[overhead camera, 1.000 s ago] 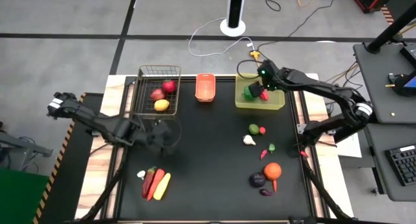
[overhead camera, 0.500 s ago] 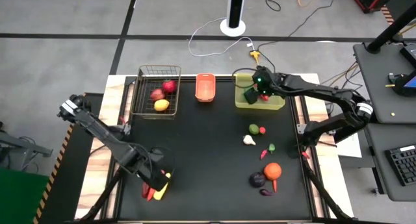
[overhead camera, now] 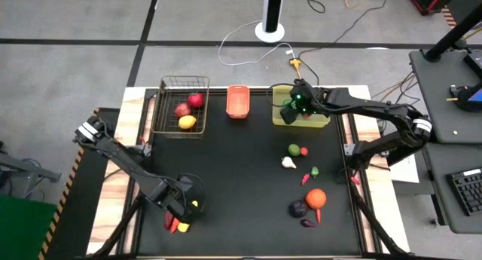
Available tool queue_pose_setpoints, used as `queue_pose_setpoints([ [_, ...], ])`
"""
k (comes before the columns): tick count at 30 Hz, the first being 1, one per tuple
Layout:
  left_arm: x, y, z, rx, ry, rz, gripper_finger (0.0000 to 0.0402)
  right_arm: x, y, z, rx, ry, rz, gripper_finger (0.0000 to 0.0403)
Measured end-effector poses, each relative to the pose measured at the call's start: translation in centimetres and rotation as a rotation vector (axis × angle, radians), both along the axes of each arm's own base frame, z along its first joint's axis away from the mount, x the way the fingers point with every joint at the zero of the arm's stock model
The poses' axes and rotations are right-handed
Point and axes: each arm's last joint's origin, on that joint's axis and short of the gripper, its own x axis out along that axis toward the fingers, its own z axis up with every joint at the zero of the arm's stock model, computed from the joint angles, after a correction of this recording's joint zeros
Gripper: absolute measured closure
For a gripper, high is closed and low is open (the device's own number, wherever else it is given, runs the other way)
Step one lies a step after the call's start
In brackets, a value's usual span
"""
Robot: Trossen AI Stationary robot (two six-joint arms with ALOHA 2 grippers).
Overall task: Sort produce into baskets
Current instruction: Put the orange carrot into the yellow bin
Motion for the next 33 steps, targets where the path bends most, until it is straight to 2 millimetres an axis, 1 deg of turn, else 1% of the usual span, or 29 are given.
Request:
queue_pose_setpoints([
  [9,0.1,0.2,-0.1,0.056,-0.038,-0.001,0.0153,0.0,0.0,0.0,0.000,0.001,0.001,0.0147],
  [15,0.1,0.6,-0.4,0.076,-0.041,0.011,0.0153,0.0,0.0,0.0,-0.001,0.002,0.003,0.0141],
  [25,-0.1,0.8,-0.9,0.089,-0.034,0.012,0.0153,0.1,0.1,0.0,-0.001,0.002,0.009,0.0147],
  [33,0.0,0.8,-1.2,0.080,-0.049,0.013,0.0153,0.4,0.6,0.0,0.000,0.002,0.029,0.0140],
])
